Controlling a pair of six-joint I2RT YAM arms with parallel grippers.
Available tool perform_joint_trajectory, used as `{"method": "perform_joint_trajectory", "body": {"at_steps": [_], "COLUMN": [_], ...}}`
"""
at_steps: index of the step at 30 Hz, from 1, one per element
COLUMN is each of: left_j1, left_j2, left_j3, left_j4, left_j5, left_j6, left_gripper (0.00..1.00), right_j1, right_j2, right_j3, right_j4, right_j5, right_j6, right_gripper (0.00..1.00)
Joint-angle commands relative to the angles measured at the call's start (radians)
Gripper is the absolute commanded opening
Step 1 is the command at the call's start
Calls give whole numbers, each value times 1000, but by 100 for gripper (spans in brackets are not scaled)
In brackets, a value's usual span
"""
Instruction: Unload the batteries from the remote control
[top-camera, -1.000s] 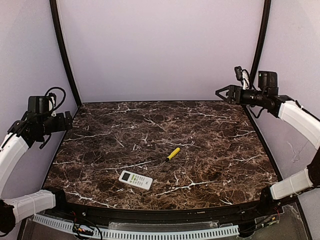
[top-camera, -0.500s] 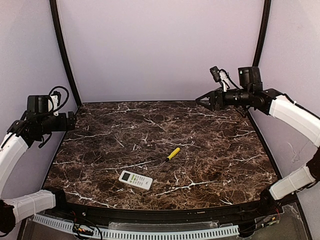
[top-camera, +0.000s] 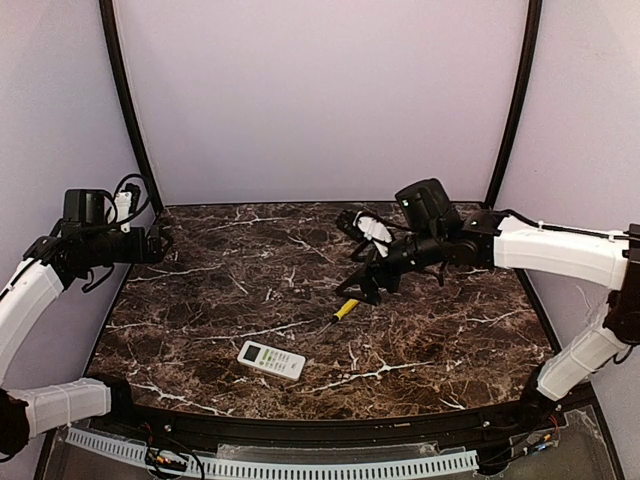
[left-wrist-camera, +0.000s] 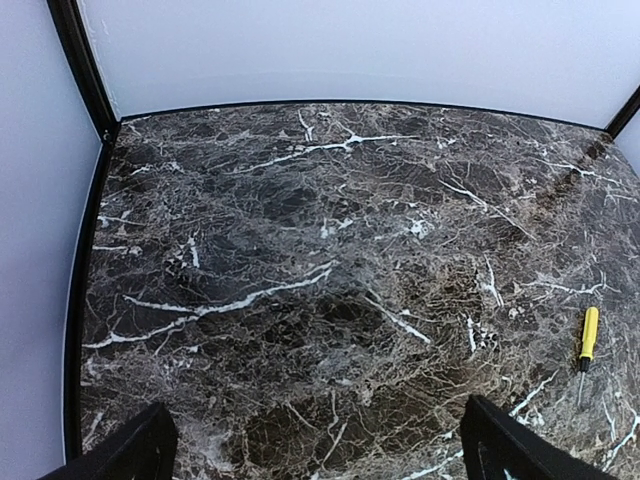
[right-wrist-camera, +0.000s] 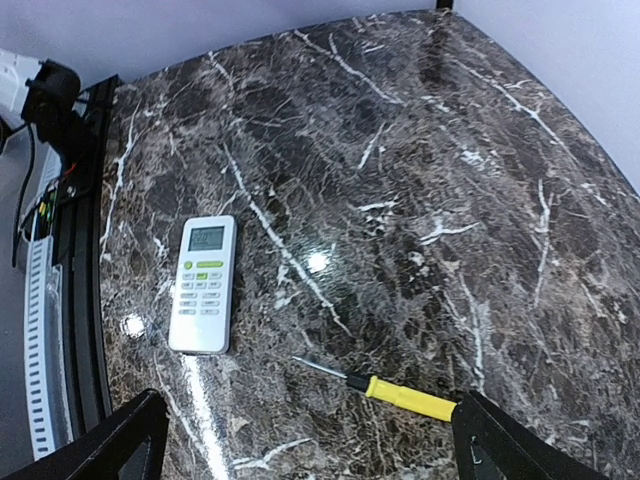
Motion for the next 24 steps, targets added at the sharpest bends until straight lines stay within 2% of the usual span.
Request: {"method": "perform_joint_trajectory", "body": {"at_steps": [1,9,13,20,24], "left_j1": [3,3,3,3,3], "left_j2": [-15,-24,-17,-3,-7], "left_j3": [-23,-26,-23,-17,-18], "left_j4": [13,16,19,24,24], "left_j5": [31,23,25,32,33], "left_j6": [14,16,16,17,17], "left_gripper": [100,100,100,100,100], "right_j1": [93,263,307,395,431], "right_j2": [51,196,269,384,427], "right_j3": [-21,1,24,66,47], "right_j4": [58,148,192,240,294], "right_j5": [36,124,146,331,367], "right_j6": [-70,-41,9,50,64], "right_gripper": [99,99,98,99,99]}}
